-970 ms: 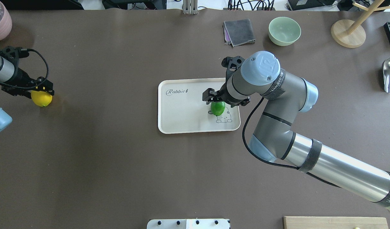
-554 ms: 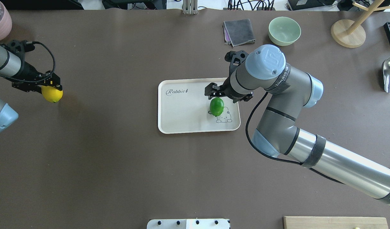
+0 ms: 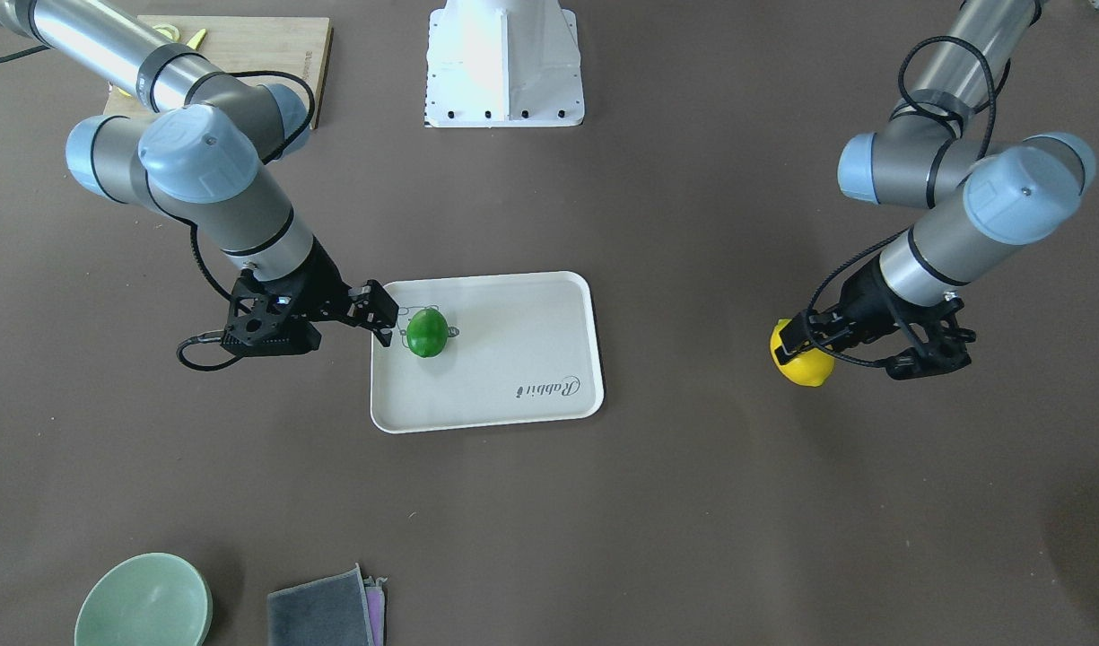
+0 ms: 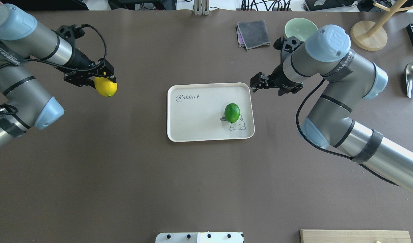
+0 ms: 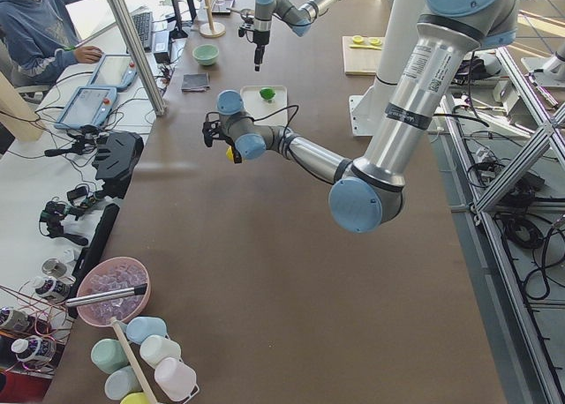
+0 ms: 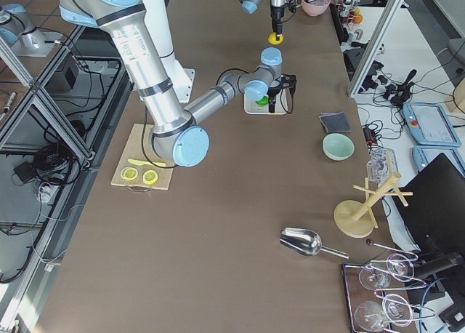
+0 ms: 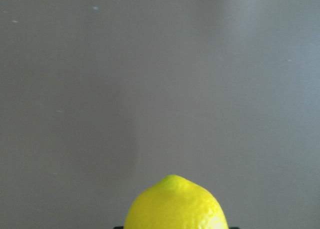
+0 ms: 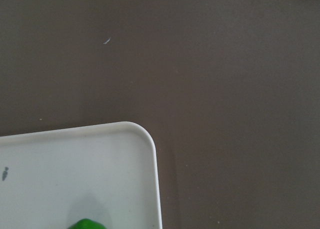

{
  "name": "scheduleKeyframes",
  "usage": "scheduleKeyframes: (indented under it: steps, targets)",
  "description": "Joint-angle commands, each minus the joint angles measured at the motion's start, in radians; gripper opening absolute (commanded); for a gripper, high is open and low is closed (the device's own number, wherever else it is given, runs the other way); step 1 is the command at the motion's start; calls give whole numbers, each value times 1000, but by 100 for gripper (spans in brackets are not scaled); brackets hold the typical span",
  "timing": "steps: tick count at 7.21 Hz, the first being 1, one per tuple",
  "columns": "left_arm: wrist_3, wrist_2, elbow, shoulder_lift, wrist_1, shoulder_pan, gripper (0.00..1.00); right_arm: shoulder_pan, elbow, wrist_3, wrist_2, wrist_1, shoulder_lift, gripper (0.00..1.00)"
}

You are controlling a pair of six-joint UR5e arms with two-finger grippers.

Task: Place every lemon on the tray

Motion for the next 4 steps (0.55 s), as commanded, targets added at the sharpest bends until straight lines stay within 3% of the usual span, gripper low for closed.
scheduleKeyframes:
  steps: [1, 4]
  targets:
    - [-143, 138, 17, -127, 1, 161, 0, 69, 47, -72, 41, 0, -104, 100]
    - [-205, 260, 136, -274, 1, 262, 0, 100, 102, -147, 54, 2, -235, 100]
